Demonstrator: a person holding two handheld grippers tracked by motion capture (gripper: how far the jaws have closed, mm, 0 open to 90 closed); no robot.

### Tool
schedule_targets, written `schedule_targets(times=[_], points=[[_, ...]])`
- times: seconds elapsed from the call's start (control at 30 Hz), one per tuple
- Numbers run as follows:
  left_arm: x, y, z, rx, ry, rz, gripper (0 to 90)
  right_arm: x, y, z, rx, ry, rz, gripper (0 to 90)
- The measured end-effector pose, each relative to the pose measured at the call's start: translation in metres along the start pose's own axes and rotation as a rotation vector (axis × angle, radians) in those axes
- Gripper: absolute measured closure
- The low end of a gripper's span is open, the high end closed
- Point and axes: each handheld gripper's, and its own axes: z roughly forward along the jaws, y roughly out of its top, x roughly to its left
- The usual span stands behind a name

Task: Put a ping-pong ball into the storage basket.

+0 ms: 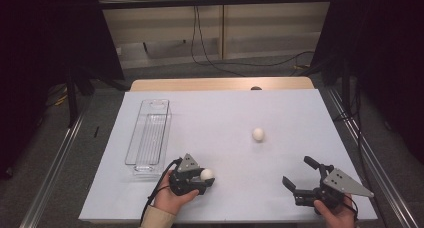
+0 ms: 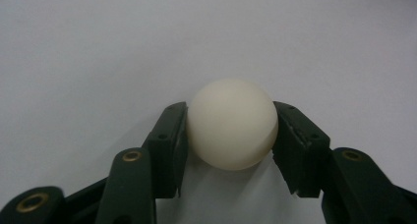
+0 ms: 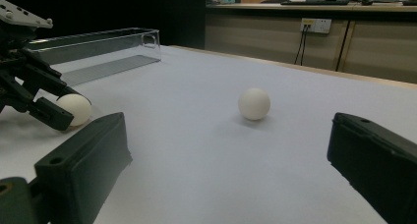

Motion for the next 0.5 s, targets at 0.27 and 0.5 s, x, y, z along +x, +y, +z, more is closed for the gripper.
schedule_targets(times=[0.27, 0.5], points=[[0.0002, 0.0002, -0.0002, 0.001, 0.003, -0.004, 50.9, 0.0000, -0.0001, 0.0002, 0.002, 0.005, -0.010, 1.7], [0.0001, 0.0005, -0.0007, 0.007, 0.008, -0.001, 50.9, 0.0000, 0.0001, -0.0002, -0.002, -0.001, -0.005, 1.7]])
